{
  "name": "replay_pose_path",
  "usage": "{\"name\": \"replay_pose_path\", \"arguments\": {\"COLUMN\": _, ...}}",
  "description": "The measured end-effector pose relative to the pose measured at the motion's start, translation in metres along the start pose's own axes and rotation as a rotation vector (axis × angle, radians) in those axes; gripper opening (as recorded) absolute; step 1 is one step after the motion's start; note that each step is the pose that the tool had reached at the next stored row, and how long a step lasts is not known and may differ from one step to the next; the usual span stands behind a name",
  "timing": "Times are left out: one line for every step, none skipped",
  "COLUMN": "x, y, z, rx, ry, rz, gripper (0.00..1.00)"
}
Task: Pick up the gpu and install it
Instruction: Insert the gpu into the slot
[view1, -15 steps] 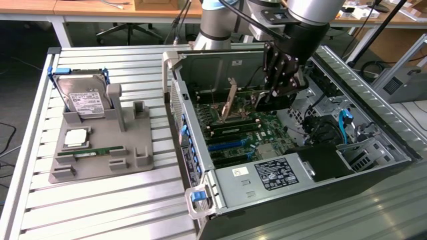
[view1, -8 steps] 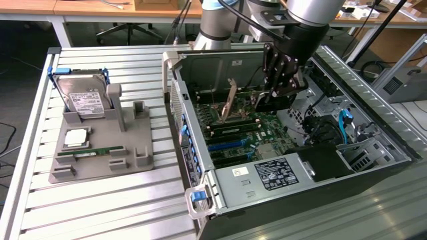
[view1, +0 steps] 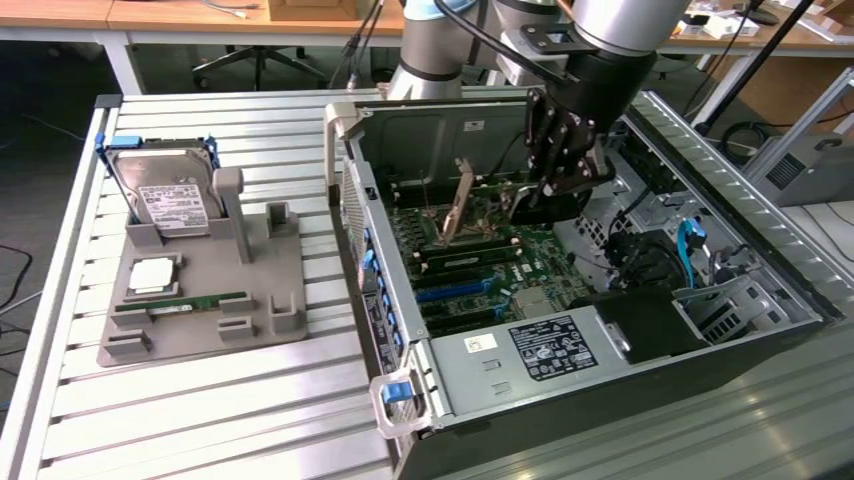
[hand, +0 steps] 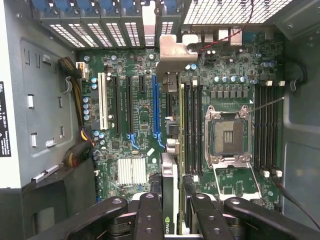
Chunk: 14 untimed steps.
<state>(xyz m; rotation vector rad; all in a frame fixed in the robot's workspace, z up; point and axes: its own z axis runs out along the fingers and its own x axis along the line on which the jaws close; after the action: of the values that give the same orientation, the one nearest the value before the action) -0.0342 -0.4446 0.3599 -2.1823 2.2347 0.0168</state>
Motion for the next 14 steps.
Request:
{"name": "replay_pose_path", "arguments": {"x": 0.0, "y": 0.0, "z": 0.0002, "rx": 0.0, "ry": 0.0, "rz": 0.0, "gripper": 0.27}}
{"name": "replay_pose_path", "arguments": {"x": 0.0, "y": 0.0, "z": 0.0005, "rx": 0.0, "ry": -0.0001, "rz": 0.0, "gripper": 0.27}}
{"name": "replay_pose_path", "arguments": {"x": 0.0, "y": 0.0, "z": 0.0007, "rx": 0.0, "ry": -0.0001, "rz": 0.0, "gripper": 0.27}}
{"name": "replay_pose_path", "arguments": {"x": 0.0, "y": 0.0, "z": 0.0009, "rx": 0.0, "ry": -0.0001, "rz": 0.0, "gripper": 0.27}}
{"name": "replay_pose_path", "arguments": {"x": 0.0, "y": 0.0, "z": 0.0012, "rx": 0.0001, "ry": -0.0001, "rz": 0.0, "gripper": 0.27}}
{"name": "replay_pose_path", "arguments": {"x": 0.0, "y": 0.0, "z": 0.0014, "rx": 0.0, "ry": -0.0001, "rz": 0.0, "gripper": 0.27}}
{"name": "replay_pose_path", "arguments": {"x": 0.0, "y": 0.0, "z": 0.0016, "rx": 0.0, "ry": -0.0001, "rz": 0.0, "gripper": 0.27}}
{"name": "replay_pose_path", "arguments": {"x": 0.0, "y": 0.0, "z": 0.0019, "rx": 0.0001, "ry": -0.0001, "rz": 0.0, "gripper": 0.27}}
{"name": "replay_pose_path", "arguments": {"x": 0.0, "y": 0.0, "z": 0.0021, "rx": 0.0, "ry": -0.0001, "rz": 0.0, "gripper": 0.27}}
{"name": "replay_pose_path", "arguments": {"x": 0.0, "y": 0.0, "z": 0.0024, "rx": 0.0001, "ry": -0.0002, "rz": 0.0, "gripper": 0.27}}
{"name": "replay_pose_path", "arguments": {"x": 0.0001, "y": 0.0, "z": 0.0026, "rx": 0.0, "ry": 0.0, "rz": 0.0, "gripper": 0.27}}
{"name": "replay_pose_path", "arguments": {"x": 0.0001, "y": 0.0, "z": 0.0029, "rx": 0.0, "ry": -0.0001, "rz": 0.0, "gripper": 0.27}}
{"name": "replay_pose_path", "arguments": {"x": 0.0, "y": 0.0, "z": 0.003, "rx": 0.0, "ry": -0.0001, "rz": 0.0, "gripper": 0.27}}
{"name": "replay_pose_path", "arguments": {"x": 0.0001, "y": 0.0, "z": 0.0032, "rx": 0.0001, "ry": -0.0001, "rz": 0.0, "gripper": 0.27}}
